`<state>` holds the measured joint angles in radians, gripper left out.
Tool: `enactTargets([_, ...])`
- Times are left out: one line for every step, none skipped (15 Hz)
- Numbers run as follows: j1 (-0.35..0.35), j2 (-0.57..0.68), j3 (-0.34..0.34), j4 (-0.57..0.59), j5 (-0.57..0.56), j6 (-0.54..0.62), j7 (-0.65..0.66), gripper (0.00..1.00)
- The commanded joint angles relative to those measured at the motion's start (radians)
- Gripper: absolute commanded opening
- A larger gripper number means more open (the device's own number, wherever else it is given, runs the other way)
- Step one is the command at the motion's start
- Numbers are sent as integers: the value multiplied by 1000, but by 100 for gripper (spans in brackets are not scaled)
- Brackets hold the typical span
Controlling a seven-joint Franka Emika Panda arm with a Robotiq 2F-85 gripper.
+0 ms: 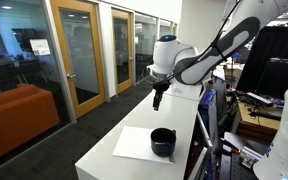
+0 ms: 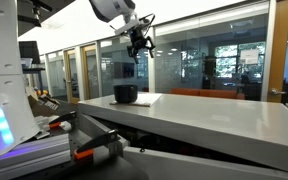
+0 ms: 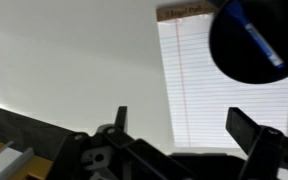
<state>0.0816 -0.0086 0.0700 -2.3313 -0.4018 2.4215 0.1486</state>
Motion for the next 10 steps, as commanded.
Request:
enactTargets([-49,71,-48,76,-43,-60,126,100])
enactTargets([-61,88,-68,89,-40,-67,149,100])
enactTargets([-71,102,-85,101,-26,-80,150,100])
enactTargets([-79,112,-97,104,7,-78,125,100])
enactTargets([-86,118,-104,105,48,-82,85,100])
enactTargets([-88,124,-109,106,73,-91,77,100])
enactTargets([-83,110,-116,79,31,-48,94,100])
enactTargets([-84,116,-118,81,46,-52,92,100])
enactTargets([-83,119,-118,82,53,-54,92,100])
enactTargets([-83,119,-117,84,57,-57,92,100])
